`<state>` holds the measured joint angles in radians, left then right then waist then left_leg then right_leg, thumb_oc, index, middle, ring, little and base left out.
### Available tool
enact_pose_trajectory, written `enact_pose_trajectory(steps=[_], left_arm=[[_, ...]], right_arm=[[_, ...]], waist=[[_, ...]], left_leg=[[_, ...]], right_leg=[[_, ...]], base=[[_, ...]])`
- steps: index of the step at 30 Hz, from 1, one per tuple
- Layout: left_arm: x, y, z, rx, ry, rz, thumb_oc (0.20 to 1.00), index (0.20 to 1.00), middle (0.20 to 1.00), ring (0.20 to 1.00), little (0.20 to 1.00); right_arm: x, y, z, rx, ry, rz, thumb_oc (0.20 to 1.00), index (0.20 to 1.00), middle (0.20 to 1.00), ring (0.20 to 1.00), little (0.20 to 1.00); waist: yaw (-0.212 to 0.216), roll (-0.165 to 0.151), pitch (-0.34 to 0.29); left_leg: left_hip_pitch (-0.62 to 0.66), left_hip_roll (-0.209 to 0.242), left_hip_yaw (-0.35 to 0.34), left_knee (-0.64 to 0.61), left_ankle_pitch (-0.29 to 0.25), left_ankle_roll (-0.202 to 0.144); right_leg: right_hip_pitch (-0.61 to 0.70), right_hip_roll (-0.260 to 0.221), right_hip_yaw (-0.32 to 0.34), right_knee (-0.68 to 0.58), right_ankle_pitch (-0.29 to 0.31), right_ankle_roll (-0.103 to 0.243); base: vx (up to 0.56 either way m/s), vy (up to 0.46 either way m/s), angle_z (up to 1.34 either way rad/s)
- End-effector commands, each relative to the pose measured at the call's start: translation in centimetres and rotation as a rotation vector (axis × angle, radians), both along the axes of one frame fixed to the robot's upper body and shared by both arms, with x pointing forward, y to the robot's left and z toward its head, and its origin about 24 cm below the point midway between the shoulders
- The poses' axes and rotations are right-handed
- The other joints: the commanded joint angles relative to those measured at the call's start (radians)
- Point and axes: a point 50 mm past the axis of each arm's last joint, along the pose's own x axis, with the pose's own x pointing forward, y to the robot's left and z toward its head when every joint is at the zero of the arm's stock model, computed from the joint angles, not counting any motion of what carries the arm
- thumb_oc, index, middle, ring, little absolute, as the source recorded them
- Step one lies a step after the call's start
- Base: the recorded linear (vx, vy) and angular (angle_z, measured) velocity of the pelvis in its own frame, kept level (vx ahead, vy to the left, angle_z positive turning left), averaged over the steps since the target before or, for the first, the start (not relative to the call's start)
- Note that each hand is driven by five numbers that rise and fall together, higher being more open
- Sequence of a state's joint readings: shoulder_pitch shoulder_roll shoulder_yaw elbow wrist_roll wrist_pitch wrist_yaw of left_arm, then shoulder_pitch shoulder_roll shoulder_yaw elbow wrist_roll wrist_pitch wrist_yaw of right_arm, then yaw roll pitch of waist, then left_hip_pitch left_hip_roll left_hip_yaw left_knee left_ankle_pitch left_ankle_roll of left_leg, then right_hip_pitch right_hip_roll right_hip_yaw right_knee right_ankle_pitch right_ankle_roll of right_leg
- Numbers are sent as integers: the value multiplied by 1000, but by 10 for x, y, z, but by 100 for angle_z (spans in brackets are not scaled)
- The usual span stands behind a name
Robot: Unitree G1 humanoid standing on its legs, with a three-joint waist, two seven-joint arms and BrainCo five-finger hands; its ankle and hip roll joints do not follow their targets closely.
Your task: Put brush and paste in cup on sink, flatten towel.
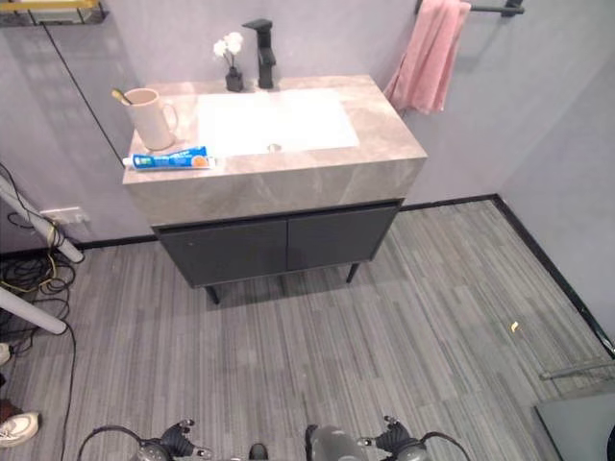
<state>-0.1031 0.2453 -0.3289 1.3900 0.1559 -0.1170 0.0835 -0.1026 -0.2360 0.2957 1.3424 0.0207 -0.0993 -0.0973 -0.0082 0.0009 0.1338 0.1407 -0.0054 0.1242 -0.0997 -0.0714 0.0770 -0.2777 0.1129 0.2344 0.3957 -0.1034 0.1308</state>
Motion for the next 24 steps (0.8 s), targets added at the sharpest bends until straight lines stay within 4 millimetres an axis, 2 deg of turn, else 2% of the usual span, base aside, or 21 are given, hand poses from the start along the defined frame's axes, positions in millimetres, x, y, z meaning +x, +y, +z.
enact_pose_trajectory(steps=[1,3,4,5,6,7,8,9,10,13,16,17,24], left_arm=[[10,13,6,24,-46,61,1000,1000,1000,1000,1000],[16,14,8,31,-67,60,1000,1000,1000,1000,1000],[20,19,11,42,-84,63,1000,1000,1000,1000,1000],[20,20,11,45,-85,64,1000,1000,1000,1000,1000],[20,20,11,45,-85,64,1000,1000,1000,1000,1000],[19,22,11,53,-77,57,1000,1000,1000,1000,1000],[30,25,16,67,-123,25,1000,1000,1000,1000,1000],[34,28,19,79,-144,15,1000,1000,1000,1000,1000],[39,30,22,83,-176,29,1000,1000,1000,1000,1000],[32,31,19,75,-160,68,1000,1000,1000,1000,1000],[25,29,16,73,-126,63,1000,1000,1000,1000,1000],[18,28,13,76,-97,58,1000,1000,1000,1000,1000],[9,21,9,58,-85,65,1000,1000,1000,1000,1000]], right_arm=[[11,-5,6,-51,-35,123,1000,1000,1000,1000,1000],[9,-6,5,-58,-30,144,1000,1000,1000,1000,1000],[-6,-10,2,-61,17,135,1000,1000,1000,1000,1000],[-13,-13,1,-65,42,128,1000,1000,1000,1000,1000],[-13,-13,1,-65,42,128,1000,1000,1000,1000,1000],[-31,-20,-2,-75,93,91,1000,1000,1000,1000,1000],[-38,-26,-2,-93,114,75,1000,1000,1000,1000,1000],[-41,-28,-2,-97,120,63,1000,1000,1000,1000,1000],[-39,-32,0,-100,102,37,1000,1000,1000,1000,1000],[-39,-39,2,-102,79,-24,1000,1000,1000,1000,1000],[-32,-40,4,-104,59,-25,1000,1000,1000,1000,1000],[-18,-39,7,-103,14,-10,1000,1000,1000,1000,1000],[15,-24,15,-89,-113,94,1000,1000,1000,1000,1000]], waist=[[-14,-15,20],[-29,-19,38],[-48,-32,46],[-59,-38,46],[-60,-38,45],[-65,-57,32],[-69,-61,24],[-69,-58,26],[-71,-55,30],[-69,-41,21],[-68,-34,16],[-65,-31,15],[-52,-32,20]], left_leg=[[28,-139,5,106,-99,-27],[33,-144,-10,144,-118,-34],[44,-160,-35,203,-151,-45],[44,-167,-48,236,-172,-44],[42,-167,-49,239,-174,-44],[46,-177,-52,297,-215,-48],[60,-172,-56,315,-233,-51],[67,-166,-60,318,-228,-54],[70,-162,-69,321,-213,-61],[98,-146,-97,272,-162,-81],[122,-137,-102,238,-165,-85],[128,-137,-103,227,-170,-88],[150,-147,-101,178,-181,-80]], right_leg=[[-83,-35,21,-225,232,71],[-110,-52,35,-276,250,75],[-118,-77,58,-326,263,83],[-120,-78,73,-324,269,85],[-120,-78,72,-324,269,85],[-96,-76,74,-294,283,70],[-87,-52,88,-264,298,64],[-85,-43,87,-248,302,60],[-83,-35,89,-241,311,65],[-78,-39,70,-254,319,62],[-84,-39,60,-254,319,58],[-90,-38,57,-249,318,55],[-107,-26,65,-254,342,67]], base=[[181,-38,7],[176,-31,42],[220,-45,61],[216,-49,56],[219,-82,49],[293,-134,84],[361,-168,52],[249,-125,17],[131,-69,-30],[56,-28,21],[45,-5,10],[22,-4,10],[-11,-4,2]])
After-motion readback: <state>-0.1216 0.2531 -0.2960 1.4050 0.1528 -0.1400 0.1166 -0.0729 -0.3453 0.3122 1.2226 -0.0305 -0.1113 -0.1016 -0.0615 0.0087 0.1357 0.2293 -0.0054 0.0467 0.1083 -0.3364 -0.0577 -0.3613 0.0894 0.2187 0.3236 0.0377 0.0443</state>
